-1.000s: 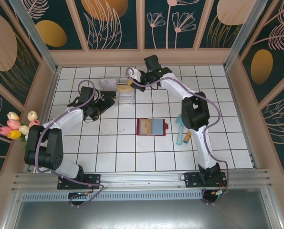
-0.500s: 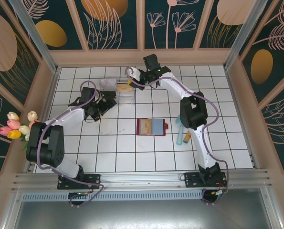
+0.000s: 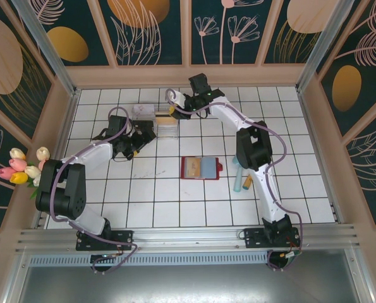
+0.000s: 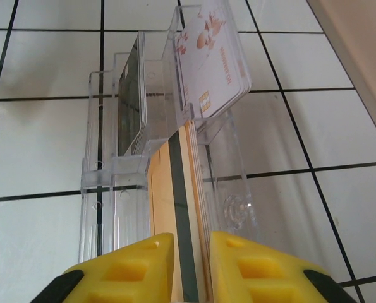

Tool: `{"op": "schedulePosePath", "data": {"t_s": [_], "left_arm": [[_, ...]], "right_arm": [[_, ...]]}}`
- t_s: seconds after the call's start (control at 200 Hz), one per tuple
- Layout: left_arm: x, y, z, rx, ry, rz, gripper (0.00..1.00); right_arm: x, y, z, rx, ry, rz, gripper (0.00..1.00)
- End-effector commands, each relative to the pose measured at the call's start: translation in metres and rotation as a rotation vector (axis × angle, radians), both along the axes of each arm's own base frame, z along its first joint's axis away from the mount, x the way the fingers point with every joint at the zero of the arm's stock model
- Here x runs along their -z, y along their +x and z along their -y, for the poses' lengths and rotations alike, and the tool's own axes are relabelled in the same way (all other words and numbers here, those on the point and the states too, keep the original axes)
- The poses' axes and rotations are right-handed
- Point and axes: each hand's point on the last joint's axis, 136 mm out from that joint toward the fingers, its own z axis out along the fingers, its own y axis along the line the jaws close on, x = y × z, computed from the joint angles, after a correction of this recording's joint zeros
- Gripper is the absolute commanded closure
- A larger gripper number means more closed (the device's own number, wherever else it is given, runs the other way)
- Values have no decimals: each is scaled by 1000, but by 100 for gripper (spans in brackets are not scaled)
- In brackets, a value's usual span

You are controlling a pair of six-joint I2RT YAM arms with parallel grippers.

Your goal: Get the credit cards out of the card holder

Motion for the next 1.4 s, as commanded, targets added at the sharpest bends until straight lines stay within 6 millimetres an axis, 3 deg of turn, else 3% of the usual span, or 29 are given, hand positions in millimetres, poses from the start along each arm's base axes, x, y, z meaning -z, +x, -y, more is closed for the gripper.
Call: {"op": "schedulePosePath", "data": {"t_s": [0.0, 0.135, 0.225, 0.425, 0.5, 0.736, 0.911, 1.041, 1.281, 1.396], "left_arm": [[0, 2, 2, 30, -11, 18, 1], [-2, 0, 3, 57, -7, 32, 1], [-4, -4, 6, 80, -11, 44, 1], [-6, -17, 16, 131, -18, 53, 2], [-8, -22, 23, 154, -18, 61, 1], [-11, -37, 51, 225, -24, 67, 1], [-10, -48, 66, 267, -31, 62, 1], [-13, -55, 79, 292, -61, 70, 2], [-13, -69, 99, 323, -74, 59, 2], [-13, -74, 112, 342, -90, 53, 13]], "right_arm": [[-40, -5, -1, -4, 64, -8, 75], [-75, -7, 4, 98, 112, -91, 81], [-93, -14, 9, 175, 138, -178, 78], [-103, -42, 29, 409, 193, -297, 73], [-103, -49, 48, 545, 222, -325, 72], [-97, -138, 75, 661, 381, -506, 62], [-66, -172, 113, 910, 437, -710, 58], [-33, -201, 115, 924, 357, -827, 59], [28, -213, 124, 1139, 345, -1053, 55], [47, -212, 125, 1218, 344, -1103, 56]]}}
